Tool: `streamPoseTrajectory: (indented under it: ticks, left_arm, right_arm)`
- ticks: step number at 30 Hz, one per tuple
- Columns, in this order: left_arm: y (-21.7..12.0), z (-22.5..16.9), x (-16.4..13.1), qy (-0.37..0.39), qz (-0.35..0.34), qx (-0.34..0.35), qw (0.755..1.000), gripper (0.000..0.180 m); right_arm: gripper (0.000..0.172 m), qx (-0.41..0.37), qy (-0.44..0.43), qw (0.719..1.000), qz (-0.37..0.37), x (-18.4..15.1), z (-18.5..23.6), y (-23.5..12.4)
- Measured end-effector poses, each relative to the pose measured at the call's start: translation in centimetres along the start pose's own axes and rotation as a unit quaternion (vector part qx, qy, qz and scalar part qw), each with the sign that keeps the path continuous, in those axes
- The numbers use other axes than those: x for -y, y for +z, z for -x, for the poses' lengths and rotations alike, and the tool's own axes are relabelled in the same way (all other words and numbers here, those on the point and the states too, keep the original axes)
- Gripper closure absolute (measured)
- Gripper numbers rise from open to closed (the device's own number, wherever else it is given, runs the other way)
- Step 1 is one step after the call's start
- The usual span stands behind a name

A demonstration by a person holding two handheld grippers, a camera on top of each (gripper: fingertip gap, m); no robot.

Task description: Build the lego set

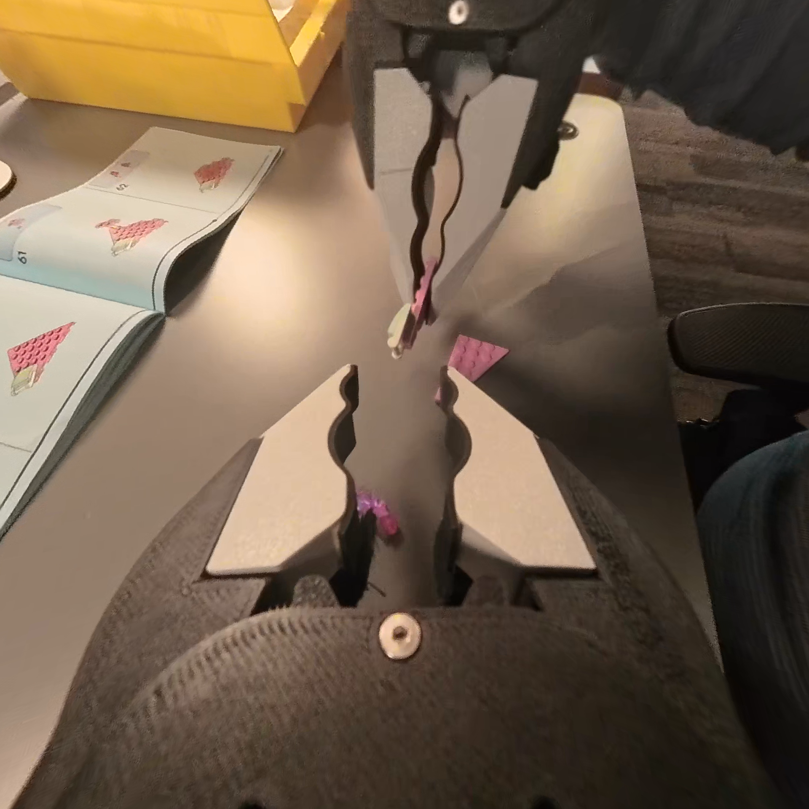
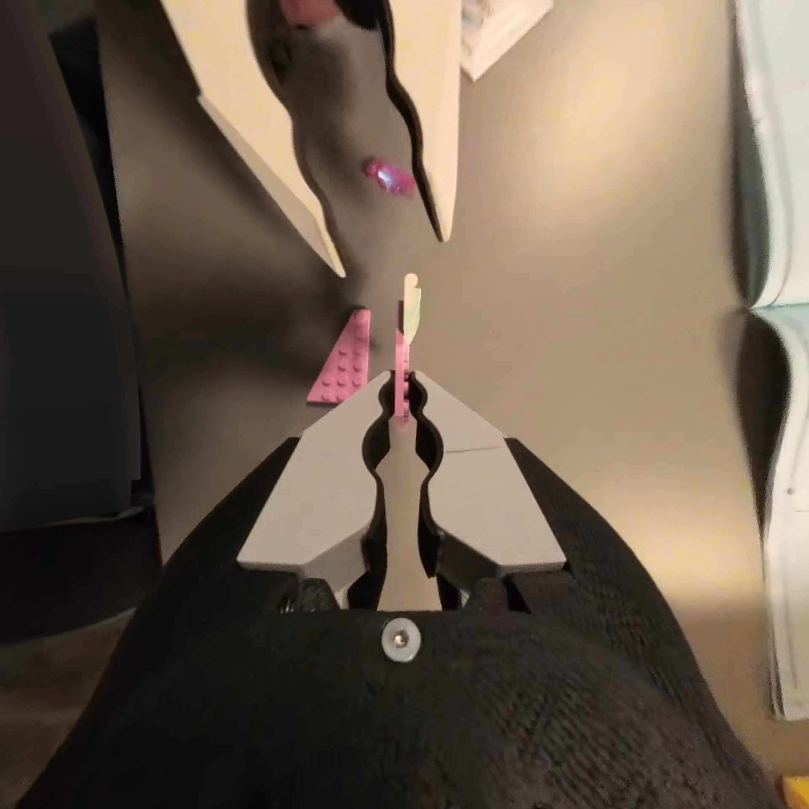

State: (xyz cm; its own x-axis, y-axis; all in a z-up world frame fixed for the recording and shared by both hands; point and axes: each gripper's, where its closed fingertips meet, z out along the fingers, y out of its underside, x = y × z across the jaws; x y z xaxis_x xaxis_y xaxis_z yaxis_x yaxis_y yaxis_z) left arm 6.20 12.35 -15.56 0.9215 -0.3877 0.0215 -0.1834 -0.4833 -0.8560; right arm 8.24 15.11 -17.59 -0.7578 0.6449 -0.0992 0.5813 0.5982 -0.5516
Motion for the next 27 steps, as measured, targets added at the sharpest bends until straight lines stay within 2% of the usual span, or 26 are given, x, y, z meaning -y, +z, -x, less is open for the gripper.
streamPoseTrajectory:
  ticks: [2,8,14,18,22,27]
  left_arm:
    - [0.5,-0.1,0.0,0.003,0.005,-0.004,1.000,0.144]
    - [1.9,0.0,-0.6,0.020,0.034,-0.005,0.999,0.145]
    - [2.3,-0.1,-1.4,0.034,0.059,0.001,0.998,0.142]
    - [1.7,-0.6,-1.6,0.057,0.050,0.006,0.997,0.140]
    - [1.6,-2.4,-1.6,0.094,0.038,-0.034,0.994,0.140]
    - [2.4,-3.5,-2.5,0.118,0.078,-0.070,0.988,0.144]
  right_arm:
    - [0.169,0.010,0.012,0.999,0.043,-0.8,-0.5,0.1]
    - [0.169,0.001,-0.023,0.990,0.139,-2.1,-0.8,1.0]
    - [0.165,-0.020,-0.038,0.988,0.148,-2.0,-1.2,1.2]
    - [0.161,-0.026,-0.041,0.989,0.142,-2.0,-1.1,1.2]
    - [0.150,-0.032,-0.037,0.990,0.132,-2.2,-1.2,1.1]
    - [0.147,-0.032,-0.028,0.993,0.112,-2.3,-1.1,1.0]
